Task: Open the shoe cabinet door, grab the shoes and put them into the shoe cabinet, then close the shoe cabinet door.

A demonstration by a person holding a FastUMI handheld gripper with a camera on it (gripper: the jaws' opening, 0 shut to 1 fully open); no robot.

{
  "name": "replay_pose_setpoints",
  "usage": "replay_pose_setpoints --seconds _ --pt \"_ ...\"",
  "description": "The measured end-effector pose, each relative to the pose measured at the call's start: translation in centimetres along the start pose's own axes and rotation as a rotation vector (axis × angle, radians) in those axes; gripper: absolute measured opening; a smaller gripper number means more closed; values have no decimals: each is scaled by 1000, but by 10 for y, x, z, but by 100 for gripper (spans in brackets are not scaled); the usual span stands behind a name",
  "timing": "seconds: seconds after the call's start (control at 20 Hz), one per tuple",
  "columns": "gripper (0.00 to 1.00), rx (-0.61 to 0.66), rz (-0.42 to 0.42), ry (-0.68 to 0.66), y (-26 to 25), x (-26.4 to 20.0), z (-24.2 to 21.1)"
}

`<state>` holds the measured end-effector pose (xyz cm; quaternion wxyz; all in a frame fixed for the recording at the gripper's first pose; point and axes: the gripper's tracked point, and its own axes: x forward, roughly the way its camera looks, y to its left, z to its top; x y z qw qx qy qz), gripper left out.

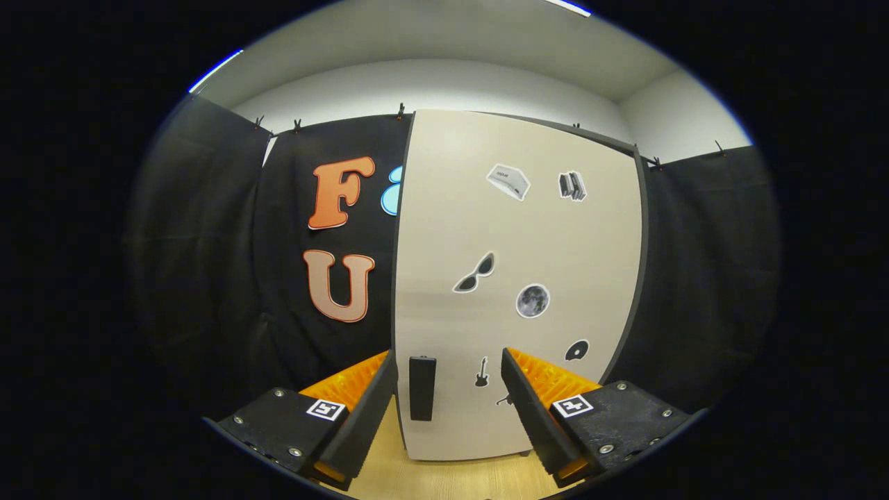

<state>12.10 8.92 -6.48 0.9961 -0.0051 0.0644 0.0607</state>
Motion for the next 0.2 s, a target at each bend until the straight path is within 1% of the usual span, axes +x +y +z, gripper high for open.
replay_pose_setpoints --seconds 0.2 --pt "93 4 -19 -9 -16 -15 6"
